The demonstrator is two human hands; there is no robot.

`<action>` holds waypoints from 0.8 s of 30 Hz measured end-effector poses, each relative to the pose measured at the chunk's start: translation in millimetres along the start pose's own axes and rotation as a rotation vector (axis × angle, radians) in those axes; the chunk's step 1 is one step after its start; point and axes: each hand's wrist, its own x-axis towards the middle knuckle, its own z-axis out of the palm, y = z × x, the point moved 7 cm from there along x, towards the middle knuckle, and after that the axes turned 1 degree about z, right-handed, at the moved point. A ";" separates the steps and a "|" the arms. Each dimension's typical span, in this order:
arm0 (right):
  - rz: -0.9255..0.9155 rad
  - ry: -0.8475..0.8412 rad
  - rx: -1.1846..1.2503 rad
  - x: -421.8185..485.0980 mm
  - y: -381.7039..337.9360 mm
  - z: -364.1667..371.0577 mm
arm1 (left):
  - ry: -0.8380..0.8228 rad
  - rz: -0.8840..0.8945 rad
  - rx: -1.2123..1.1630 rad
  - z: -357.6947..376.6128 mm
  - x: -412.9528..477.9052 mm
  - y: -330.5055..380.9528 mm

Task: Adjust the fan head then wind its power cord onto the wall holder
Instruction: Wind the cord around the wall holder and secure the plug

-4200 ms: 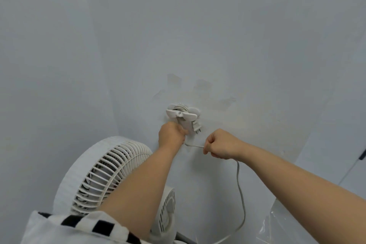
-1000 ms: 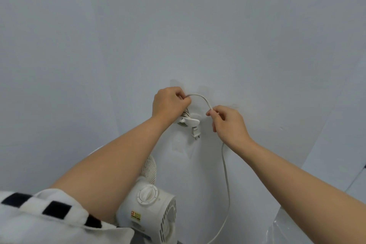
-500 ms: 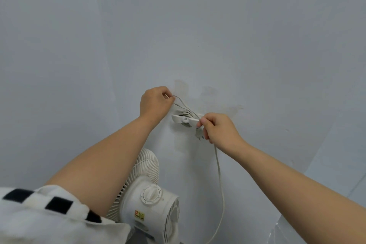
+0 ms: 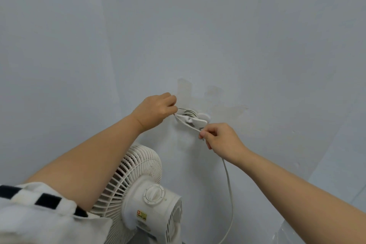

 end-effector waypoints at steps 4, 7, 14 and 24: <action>-0.017 -0.031 -0.038 -1.7 -6.0 12.2 | -0.127 -0.029 -0.038 8.8 -21.9 -6.5; -0.011 -0.086 -0.076 -1.9 -8.2 25.8 | -0.183 -0.319 -0.256 20.5 -26.2 -8.3; 0.035 -0.139 -0.128 1.0 0.1 33.7 | -0.215 -0.920 -0.585 45.5 -32.2 -13.6; 0.065 -0.159 -0.187 3.3 13.2 43.3 | -0.199 -1.249 -0.687 71.5 -46.8 3.8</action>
